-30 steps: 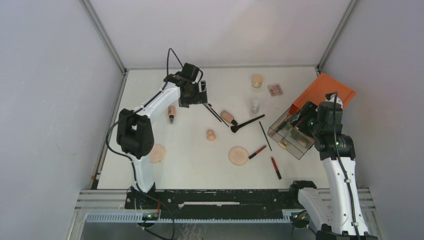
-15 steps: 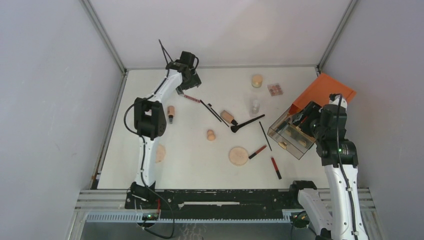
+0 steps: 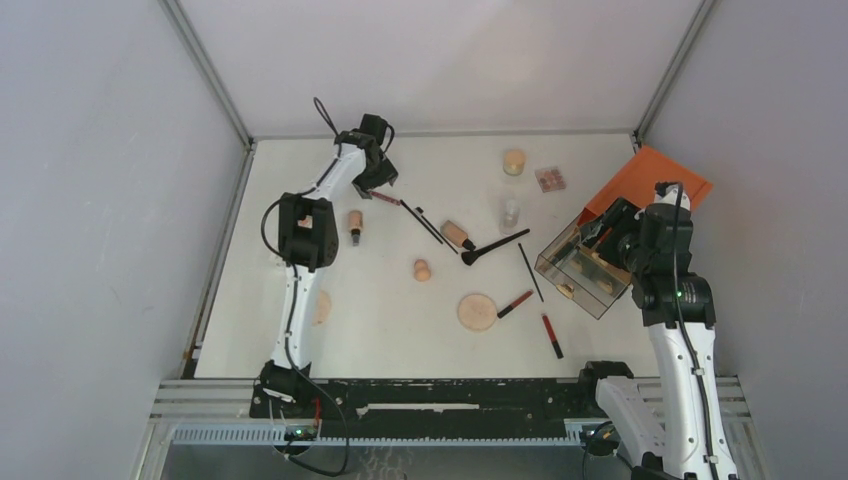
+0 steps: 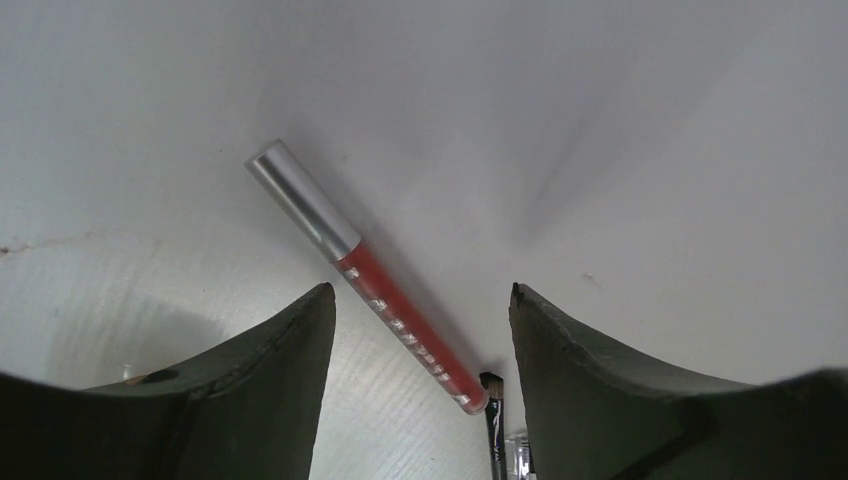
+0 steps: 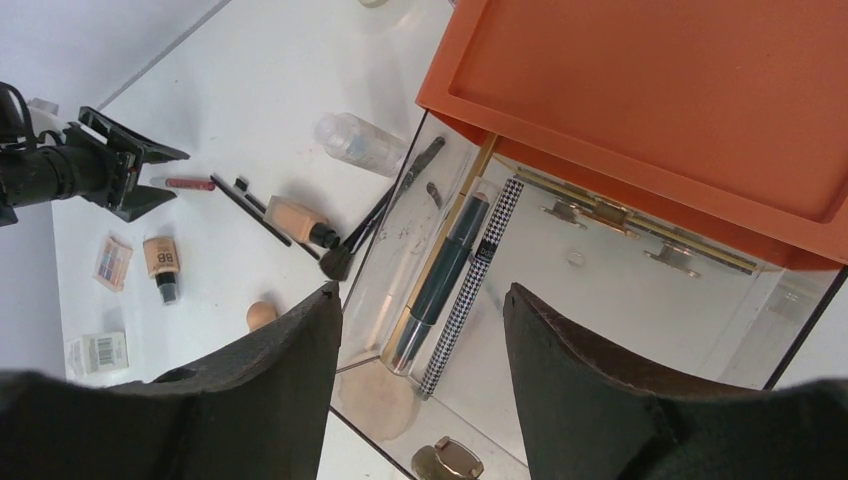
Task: Organize the makeup
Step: Pick up the lipstick at the center of the board.
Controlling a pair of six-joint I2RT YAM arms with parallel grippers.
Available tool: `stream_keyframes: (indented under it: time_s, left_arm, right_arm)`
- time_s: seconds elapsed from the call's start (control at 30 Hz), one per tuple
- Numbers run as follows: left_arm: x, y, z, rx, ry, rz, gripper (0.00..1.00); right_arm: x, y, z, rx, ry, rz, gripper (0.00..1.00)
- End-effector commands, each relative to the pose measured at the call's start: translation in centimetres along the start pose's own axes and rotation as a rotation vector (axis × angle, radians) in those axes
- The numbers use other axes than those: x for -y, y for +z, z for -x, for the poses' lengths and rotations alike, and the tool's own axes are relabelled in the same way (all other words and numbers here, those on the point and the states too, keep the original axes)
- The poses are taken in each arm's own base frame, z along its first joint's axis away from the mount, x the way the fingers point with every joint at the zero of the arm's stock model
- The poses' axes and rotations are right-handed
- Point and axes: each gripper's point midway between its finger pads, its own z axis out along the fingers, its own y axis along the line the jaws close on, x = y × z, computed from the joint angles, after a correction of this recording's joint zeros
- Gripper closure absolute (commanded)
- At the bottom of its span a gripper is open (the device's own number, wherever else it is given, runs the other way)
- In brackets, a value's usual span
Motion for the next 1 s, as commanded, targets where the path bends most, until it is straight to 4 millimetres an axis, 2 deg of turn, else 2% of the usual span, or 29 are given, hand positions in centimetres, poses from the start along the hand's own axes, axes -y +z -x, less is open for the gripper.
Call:
stream_keyframes:
  time_s: [0.0, 0.2, 0.33, 0.43, 0.5, 0.67, 0.73, 0.87, 0.97]
  left_arm:
    - [0.5, -0.6, -0.1, -0.018, -0.043, -0.013, 0.33]
    - [-0.6, -0.1, -1.1, -0.037, -0.059, 0.020, 0.43]
    - [-0.9, 0.2, -1.6, -0.048, -0.075, 0.036, 0.54]
    - [-1.3, 0.0, -1.6, -0.047, -0.076, 0.043, 0.56]
    - [-1.6, -0.3, -1.5, -0.043, -0.077, 0.048, 0.58]
    - [-2.0, -1.2, -1.1, -0.020, -0.049, 0.047, 0.71]
    - [-1.8, -1.7, -1.0, -0.021, -0.030, 0.028, 0.71]
    - [-2.0, -3.0, -0.6, 0.000, -0.004, 0.003, 0.83]
    - [-1.4, -4.9, 0.1, 0.029, 0.018, -0.052, 0.88]
  right_arm:
    - [-1.5, -0.6, 2.1, 0.063, 0.003, 0.054, 0.32]
    - [-1.3, -0.3, 1.9, 0.053, -0.001, 0.041, 0.32]
    - [-1.3, -0.2, 1.8, 0.044, -0.001, 0.040, 0.33]
    - [-1.3, -0.4, 1.8, 0.047, -0.002, 0.040, 0.33]
    - [-1.2, -0.5, 1.8, 0.049, -0.003, 0.040, 0.33]
    - [-1.3, -0.5, 1.8, 0.050, 0.000, 0.045, 0.33]
    - [-1.3, -0.5, 1.7, 0.051, 0.001, 0.050, 0.33]
    - [-1.5, -0.6, 1.5, 0.049, 0.006, 0.063, 0.33]
    - [-2.5, -1.3, 1.8, 0.057, 0.019, 0.109, 0.33]
